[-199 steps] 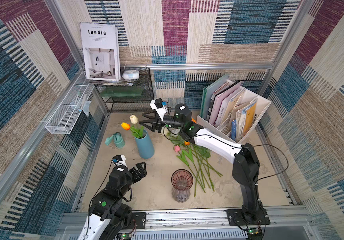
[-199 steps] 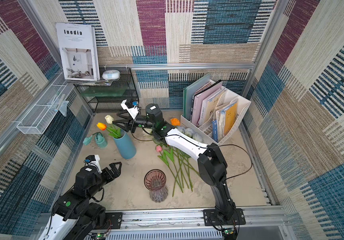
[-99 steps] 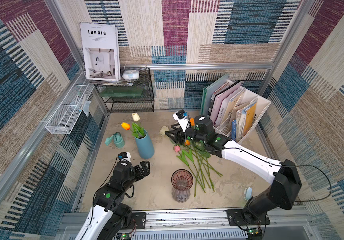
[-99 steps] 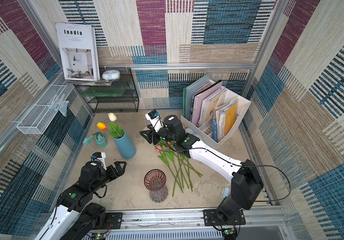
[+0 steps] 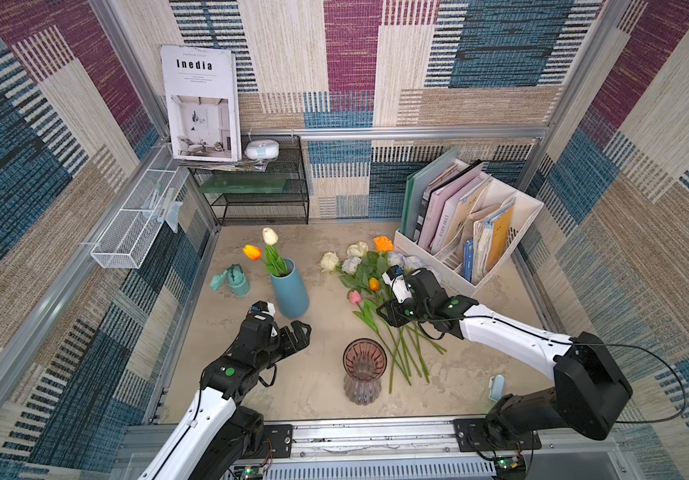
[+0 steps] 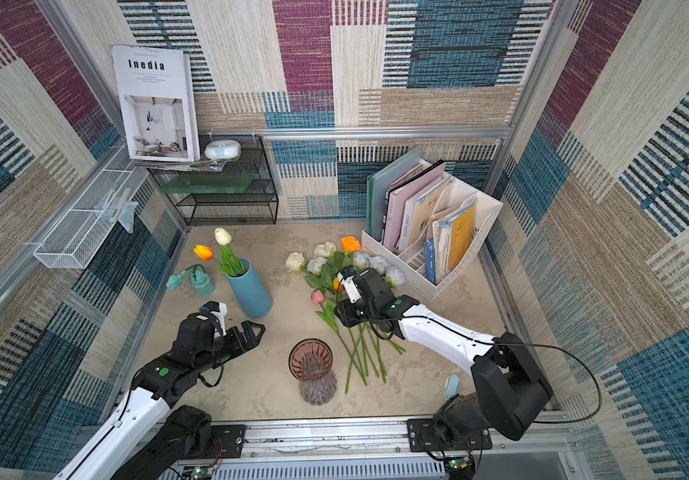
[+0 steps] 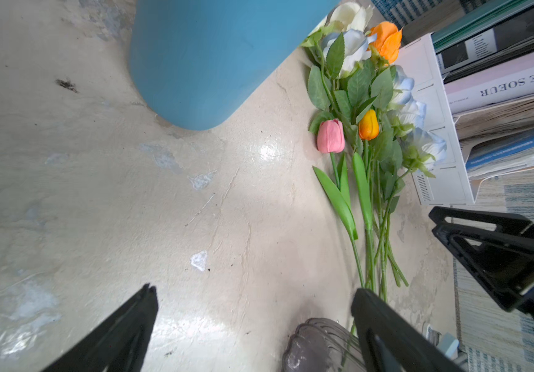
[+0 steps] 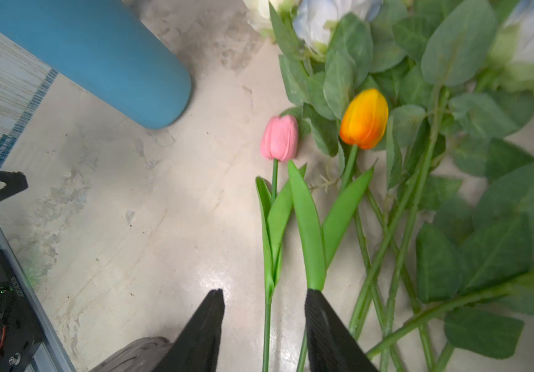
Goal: Arrange the flowers in different vases according to their variety
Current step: Pick up the flower at the center of the board.
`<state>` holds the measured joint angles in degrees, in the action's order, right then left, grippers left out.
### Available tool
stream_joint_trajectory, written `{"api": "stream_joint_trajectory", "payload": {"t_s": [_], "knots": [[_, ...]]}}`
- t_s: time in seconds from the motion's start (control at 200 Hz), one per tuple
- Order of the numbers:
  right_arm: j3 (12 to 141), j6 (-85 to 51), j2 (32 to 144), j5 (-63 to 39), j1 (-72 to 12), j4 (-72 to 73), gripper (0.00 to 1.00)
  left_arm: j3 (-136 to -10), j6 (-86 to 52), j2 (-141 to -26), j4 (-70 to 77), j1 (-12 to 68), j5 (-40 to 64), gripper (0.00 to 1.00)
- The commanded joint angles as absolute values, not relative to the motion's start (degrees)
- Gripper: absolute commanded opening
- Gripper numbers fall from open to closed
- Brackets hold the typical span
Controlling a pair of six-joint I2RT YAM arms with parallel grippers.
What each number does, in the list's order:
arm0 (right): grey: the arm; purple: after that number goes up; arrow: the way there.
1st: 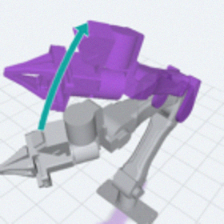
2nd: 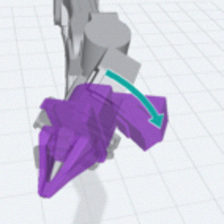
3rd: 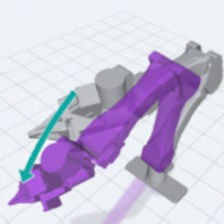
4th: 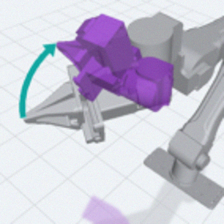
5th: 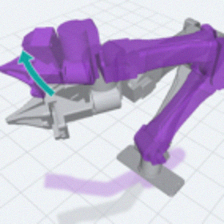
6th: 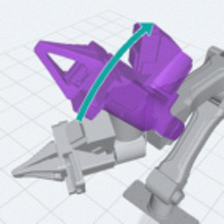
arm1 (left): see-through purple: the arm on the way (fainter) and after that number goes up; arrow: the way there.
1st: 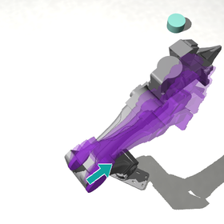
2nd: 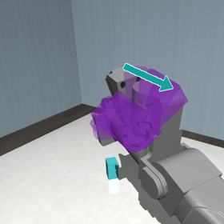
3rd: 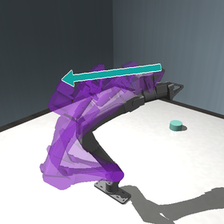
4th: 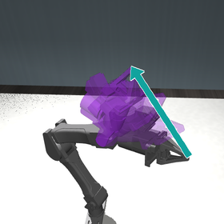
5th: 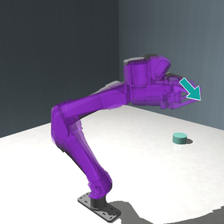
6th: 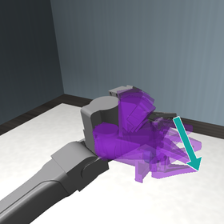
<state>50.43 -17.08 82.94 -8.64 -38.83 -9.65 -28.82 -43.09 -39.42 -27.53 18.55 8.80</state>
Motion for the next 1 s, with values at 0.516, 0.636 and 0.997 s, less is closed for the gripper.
{"api": "stream_joint_trajectory", "payload": {"t_s": [0.516,0.636,0.997], "knots": [[51.5,-17.4,94.7,-8.5,-38.3,-13.4,0.35,-27.8,-42.7,-39.3,-23.9,18.5,8.4,0.99],[52.2,-17.1,95.8,-9.4,-38.2,-13.2,0.29,-27.8,-42.6,-39.7,-23.5,18.5,8.4,0.99],[54.5,-15.9,92.1,-7.6,-38.3,-13.9,0.06,-26.2,-42.7,-36.9,-23.9,18.5,6.5,0.99]]}}
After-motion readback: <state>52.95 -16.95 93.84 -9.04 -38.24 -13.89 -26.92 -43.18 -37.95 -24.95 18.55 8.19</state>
